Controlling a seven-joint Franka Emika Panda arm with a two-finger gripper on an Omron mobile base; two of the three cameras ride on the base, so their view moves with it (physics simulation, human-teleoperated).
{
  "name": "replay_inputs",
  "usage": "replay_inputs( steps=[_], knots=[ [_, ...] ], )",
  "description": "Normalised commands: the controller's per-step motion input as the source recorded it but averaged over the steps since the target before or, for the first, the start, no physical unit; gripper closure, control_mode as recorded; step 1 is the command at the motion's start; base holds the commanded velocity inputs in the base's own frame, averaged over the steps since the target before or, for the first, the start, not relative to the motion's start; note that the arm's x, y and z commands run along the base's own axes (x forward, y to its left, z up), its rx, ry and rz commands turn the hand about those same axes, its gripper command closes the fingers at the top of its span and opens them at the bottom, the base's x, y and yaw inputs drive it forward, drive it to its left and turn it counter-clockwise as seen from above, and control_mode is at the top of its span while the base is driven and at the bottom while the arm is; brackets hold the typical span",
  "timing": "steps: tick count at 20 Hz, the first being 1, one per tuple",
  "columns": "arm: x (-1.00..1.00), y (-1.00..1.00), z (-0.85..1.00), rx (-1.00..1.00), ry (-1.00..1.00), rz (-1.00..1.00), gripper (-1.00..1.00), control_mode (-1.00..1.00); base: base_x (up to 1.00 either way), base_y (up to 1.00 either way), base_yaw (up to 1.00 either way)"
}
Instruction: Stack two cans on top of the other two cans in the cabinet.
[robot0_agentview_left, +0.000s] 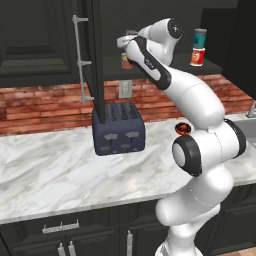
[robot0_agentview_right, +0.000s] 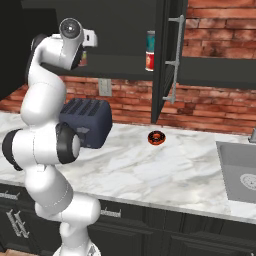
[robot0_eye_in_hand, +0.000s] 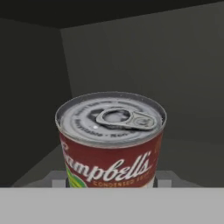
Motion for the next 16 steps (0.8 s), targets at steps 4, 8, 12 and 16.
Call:
replay_inputs(
  steps=[4,8,12,16],
  knots=[
    [0.17,0.01,-0.18,-0.01,-0.01,0.0,1.0,-1.0,0.0,0.0,0.0],
    [0.21,0.0,-0.12,0.0,0.0,0.0,1.0,-1.0,0.0,0.0,0.0],
    [0.14,0.0,-0.08,0.0,0.0,0.0,1.0,-1.0,0.0,0.0,0.0],
    [0.12,0.0,-0.02,0.0,0.0,0.0,1.0,-1.0,0.0,0.0,0.0]
  ],
)
